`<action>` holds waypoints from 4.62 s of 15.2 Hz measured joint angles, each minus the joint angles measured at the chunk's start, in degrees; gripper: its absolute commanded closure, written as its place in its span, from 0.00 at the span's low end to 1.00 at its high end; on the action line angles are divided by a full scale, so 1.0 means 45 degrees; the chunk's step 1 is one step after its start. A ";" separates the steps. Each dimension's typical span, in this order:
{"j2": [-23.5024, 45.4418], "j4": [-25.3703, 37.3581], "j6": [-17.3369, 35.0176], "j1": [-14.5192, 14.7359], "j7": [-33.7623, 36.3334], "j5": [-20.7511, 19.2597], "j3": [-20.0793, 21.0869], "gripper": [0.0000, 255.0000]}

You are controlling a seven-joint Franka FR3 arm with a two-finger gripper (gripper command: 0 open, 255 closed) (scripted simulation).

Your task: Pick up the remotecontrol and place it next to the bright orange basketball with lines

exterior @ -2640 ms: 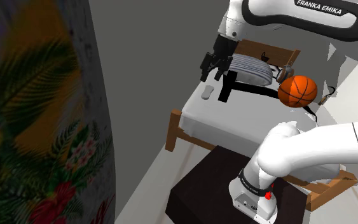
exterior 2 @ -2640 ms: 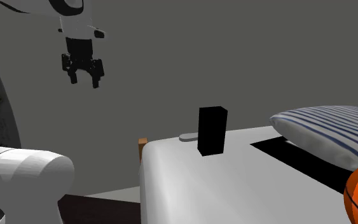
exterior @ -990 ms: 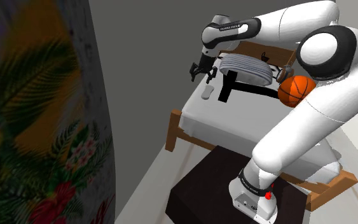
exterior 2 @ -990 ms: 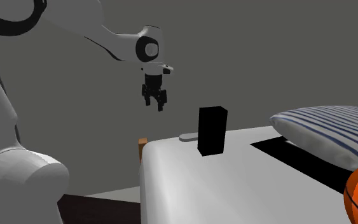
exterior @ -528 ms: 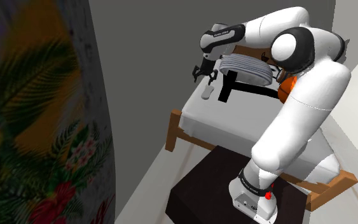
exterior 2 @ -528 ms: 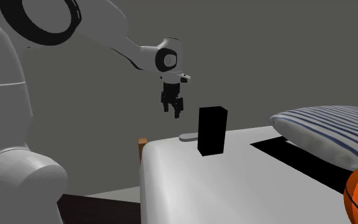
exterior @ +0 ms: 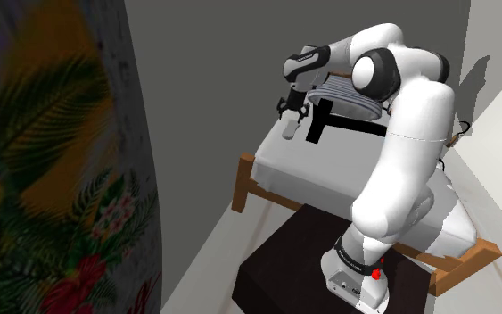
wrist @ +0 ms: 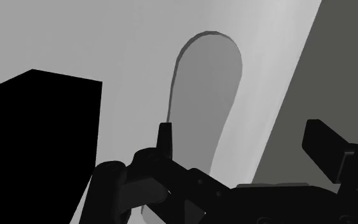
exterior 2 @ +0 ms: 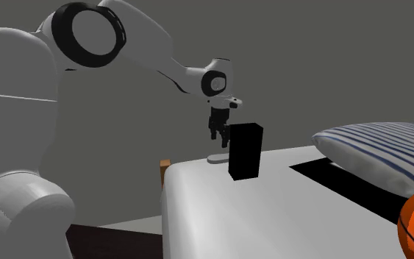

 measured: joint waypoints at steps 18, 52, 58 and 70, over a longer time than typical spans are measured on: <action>0.2046 0.0902 0.0953 -0.0671 0.0025 0.0618 -0.0175 1.00; 0.0797 0.3100 -0.2427 -0.0608 0.0398 0.0091 -0.0421 1.00; 0.0728 0.4004 -0.3395 -0.0635 0.0473 0.0041 -0.0445 1.00; 0.0900 0.6358 -0.5575 -0.0815 0.0541 0.0068 -0.0485 1.00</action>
